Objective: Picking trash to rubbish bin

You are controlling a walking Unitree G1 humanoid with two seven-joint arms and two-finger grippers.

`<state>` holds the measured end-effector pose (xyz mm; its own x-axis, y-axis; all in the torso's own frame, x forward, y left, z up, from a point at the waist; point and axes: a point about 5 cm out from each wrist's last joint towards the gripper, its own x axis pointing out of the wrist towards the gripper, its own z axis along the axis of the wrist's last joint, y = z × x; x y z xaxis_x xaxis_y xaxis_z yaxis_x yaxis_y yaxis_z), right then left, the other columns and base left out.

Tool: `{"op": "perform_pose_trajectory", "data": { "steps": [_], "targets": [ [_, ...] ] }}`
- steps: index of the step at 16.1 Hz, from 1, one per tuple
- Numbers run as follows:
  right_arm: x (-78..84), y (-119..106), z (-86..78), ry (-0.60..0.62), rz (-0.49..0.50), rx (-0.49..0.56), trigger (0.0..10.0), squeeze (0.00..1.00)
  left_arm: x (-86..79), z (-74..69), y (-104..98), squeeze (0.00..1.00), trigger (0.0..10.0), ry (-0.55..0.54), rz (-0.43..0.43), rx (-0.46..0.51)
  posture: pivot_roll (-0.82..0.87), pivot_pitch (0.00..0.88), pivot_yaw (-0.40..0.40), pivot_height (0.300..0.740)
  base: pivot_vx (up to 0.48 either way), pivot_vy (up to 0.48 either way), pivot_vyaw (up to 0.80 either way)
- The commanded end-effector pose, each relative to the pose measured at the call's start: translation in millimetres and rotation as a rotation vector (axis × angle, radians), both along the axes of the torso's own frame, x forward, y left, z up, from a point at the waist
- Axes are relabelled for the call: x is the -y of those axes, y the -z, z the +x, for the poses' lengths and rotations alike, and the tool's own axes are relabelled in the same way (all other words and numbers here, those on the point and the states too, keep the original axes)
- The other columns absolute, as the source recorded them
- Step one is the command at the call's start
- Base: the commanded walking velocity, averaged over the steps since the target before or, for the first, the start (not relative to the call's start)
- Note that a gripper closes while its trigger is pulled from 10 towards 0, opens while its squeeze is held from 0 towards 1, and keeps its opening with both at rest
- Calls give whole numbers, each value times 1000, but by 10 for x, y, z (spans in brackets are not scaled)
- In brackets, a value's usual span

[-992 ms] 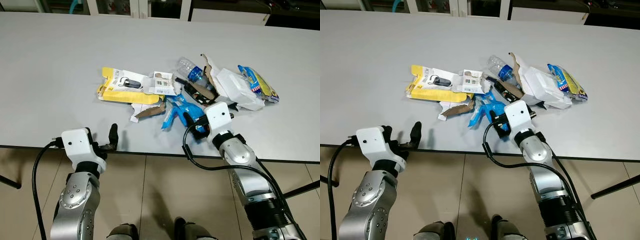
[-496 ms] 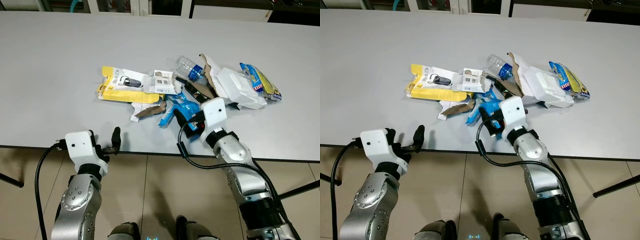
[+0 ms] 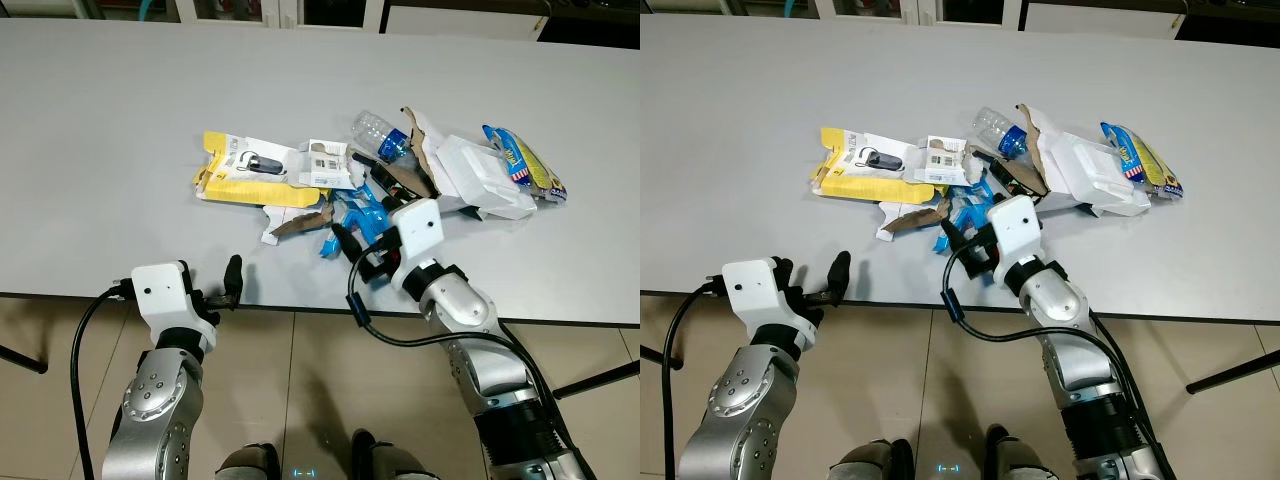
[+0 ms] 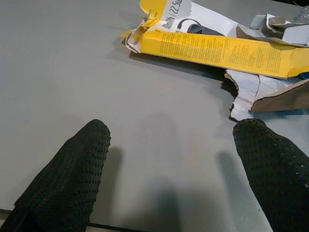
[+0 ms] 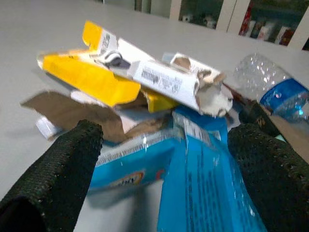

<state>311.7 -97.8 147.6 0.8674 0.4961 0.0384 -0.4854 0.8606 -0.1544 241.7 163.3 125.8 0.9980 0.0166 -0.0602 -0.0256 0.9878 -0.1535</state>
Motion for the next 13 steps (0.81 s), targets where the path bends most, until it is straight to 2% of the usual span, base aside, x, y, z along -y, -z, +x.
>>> {"op": "perform_pose_trajectory", "data": {
  "steps": [1,5,7,10,13],
  "targets": [
    [29,106,-15,4,-42,-28,10000,0,18,-12,-13,0,10000,20,2,0,0,198,3,740,0,0,0],
    [131,253,40,50,-153,-53,10000,0,26,-24,-6,0,10000,23,1,-3,7,199,-1,740,0,0,0],
    [147,261,57,55,-176,-43,10000,0,29,-33,15,0,10000,39,-10,-21,10,200,-1,740,0,0,0],
    [148,248,77,55,-188,-26,10000,0,80,-63,52,0,10000,120,-43,-51,13,200,-3,740,0,0,0],
    [147,200,105,57,-213,15,10000,0,172,-163,96,0,10000,257,-97,-115,13,200,-3,740,0,0,0]
  ]
}}
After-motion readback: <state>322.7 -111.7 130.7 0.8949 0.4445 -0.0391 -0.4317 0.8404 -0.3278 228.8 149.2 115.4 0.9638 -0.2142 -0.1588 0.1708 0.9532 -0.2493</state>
